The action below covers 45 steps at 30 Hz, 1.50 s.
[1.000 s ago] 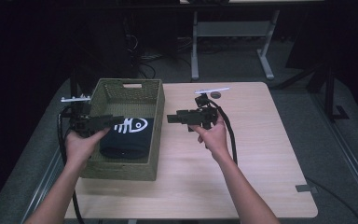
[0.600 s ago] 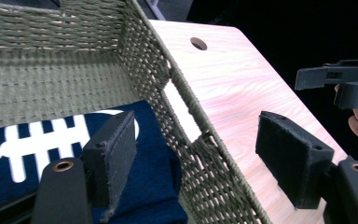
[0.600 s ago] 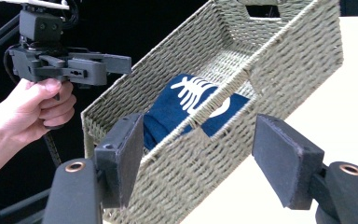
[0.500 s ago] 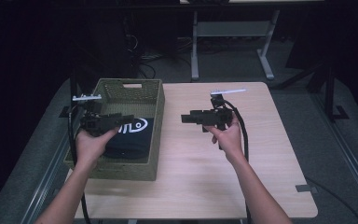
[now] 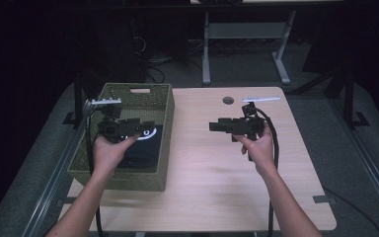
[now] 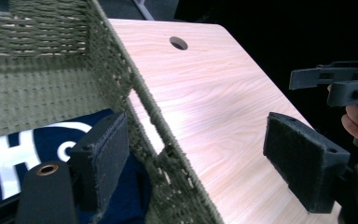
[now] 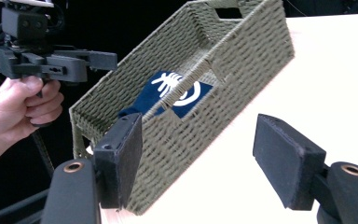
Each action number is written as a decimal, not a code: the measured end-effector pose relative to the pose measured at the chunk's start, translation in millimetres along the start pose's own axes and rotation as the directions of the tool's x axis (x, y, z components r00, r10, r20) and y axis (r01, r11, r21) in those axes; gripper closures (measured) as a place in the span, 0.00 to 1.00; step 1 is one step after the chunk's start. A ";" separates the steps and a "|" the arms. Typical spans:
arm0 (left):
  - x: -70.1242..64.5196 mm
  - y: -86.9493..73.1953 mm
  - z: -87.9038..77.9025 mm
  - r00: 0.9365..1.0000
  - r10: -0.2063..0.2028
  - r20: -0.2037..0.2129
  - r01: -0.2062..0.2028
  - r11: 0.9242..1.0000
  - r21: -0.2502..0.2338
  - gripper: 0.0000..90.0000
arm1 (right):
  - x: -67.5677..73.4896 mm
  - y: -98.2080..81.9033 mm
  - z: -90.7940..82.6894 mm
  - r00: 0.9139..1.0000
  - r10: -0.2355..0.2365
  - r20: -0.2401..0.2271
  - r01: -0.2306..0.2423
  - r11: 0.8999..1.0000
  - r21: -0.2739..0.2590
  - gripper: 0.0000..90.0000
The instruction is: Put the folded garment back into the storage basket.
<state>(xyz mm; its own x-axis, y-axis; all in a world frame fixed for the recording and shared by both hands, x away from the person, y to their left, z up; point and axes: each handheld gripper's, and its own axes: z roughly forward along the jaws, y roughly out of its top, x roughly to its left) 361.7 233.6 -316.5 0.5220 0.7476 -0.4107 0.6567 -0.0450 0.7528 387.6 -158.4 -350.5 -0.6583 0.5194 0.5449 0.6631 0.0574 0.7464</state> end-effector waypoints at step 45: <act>-68.6 -16.9 55.3 0.983 0.088 0.160 -0.095 0.995 0.040 0.23 | -50.6 -53.0 -86.2 0.985 0.095 0.142 -0.092 0.995 -0.026 0.34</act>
<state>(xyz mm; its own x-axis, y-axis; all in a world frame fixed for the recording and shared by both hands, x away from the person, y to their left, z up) 344.9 146.5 -329.5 0.6578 0.6251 -0.4201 0.6255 -0.1427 0.7671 355.1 -261.1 -384.7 -0.5352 0.6386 0.5529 0.7113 -0.0124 0.7028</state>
